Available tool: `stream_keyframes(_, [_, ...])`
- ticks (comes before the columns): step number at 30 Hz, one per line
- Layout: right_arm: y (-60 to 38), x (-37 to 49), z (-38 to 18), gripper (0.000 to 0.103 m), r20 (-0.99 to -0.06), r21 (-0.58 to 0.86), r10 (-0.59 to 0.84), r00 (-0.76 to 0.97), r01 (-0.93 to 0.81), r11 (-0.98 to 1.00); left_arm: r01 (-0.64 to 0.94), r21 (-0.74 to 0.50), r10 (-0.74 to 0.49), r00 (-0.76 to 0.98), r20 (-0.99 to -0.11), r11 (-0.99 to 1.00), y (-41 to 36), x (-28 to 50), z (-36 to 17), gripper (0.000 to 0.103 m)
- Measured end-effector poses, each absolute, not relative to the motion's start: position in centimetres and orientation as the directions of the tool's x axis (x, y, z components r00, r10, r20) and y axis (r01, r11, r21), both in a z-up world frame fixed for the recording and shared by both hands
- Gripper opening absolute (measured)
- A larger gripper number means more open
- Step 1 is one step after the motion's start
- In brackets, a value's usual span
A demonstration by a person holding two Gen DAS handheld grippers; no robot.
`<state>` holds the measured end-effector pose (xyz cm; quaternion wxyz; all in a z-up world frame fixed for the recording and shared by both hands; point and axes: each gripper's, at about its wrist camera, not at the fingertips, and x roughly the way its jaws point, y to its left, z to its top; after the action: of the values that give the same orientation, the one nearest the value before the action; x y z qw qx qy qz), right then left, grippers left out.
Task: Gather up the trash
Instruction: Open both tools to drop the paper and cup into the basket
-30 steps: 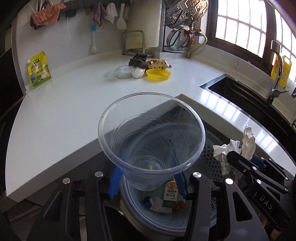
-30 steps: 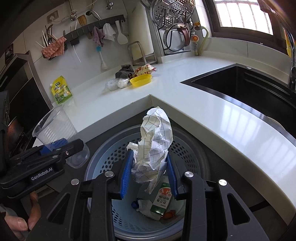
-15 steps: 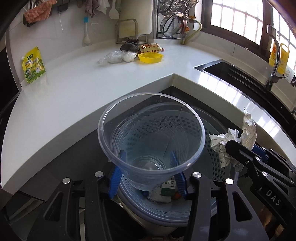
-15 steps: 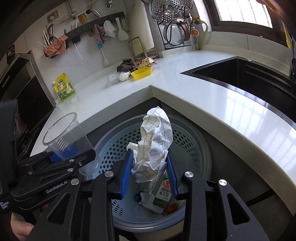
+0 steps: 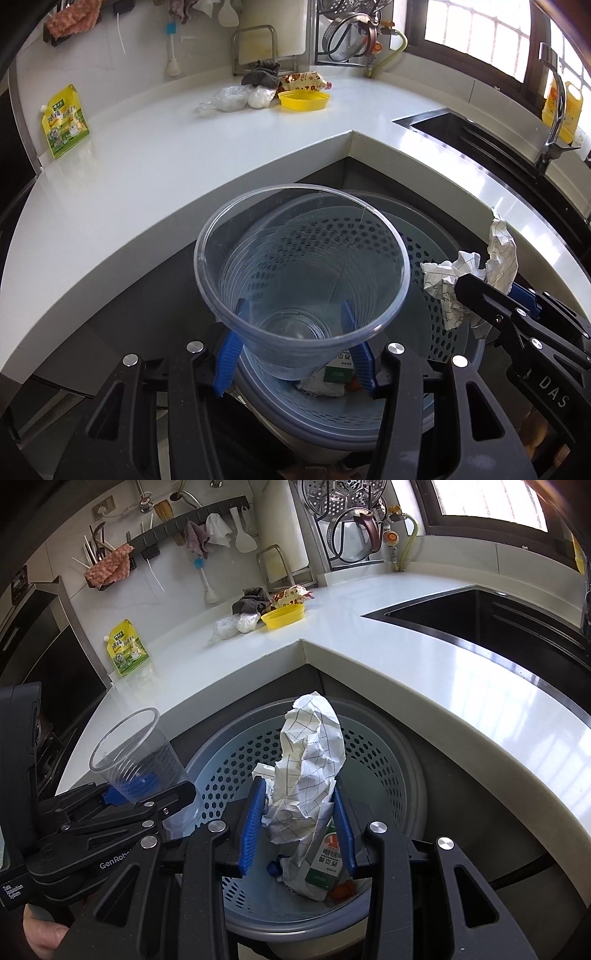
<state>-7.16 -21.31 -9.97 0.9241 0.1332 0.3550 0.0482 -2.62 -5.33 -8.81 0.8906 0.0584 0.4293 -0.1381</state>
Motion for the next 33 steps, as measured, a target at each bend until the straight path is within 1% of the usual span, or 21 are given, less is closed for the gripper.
stream_keyframes(23, [-21.2, -6.8, -10.6, 0.036, -0.661, 0.283, 0.186, 0.727, 0.012, 0.959, 0.283, -0.045, -0.200, 0.546, -0.814, 0.958, -5.0, -1.8, -10.1, 0.054])
stream_keyframes(26, [-21.3, -6.7, -10.7, 0.039, -0.660, 0.282, 0.180, 0.729, 0.018, 0.959, 0.280, -0.059, -0.207, 0.535, -0.819, 0.958, -4.9, -1.7, -10.3, 0.056])
stream_keyframes(29, [-21.5, -6.8, -10.7, 0.044, -0.657, 0.286, 0.175, 0.733, 0.027, 0.958, 0.274, -0.067, -0.208, 0.529, -0.822, 0.960, -4.7, -1.7, -10.3, 0.057])
stream_keyframes(31, [-21.5, -6.8, -10.7, 0.053, -0.654, 0.289, 0.174, 0.736, 0.031, 0.957, 0.270, -0.066, -0.206, 0.531, -0.822, 0.961, -4.6, -1.7, -10.3, 0.061])
stream_keyframes(33, [-21.6, -6.9, -10.6, 0.057, -0.649, 0.295, 0.178, 0.740, 0.029, 0.955, 0.266, -0.068, -0.205, 0.534, -0.820, 0.962, -4.5, -1.8, -10.2, 0.065])
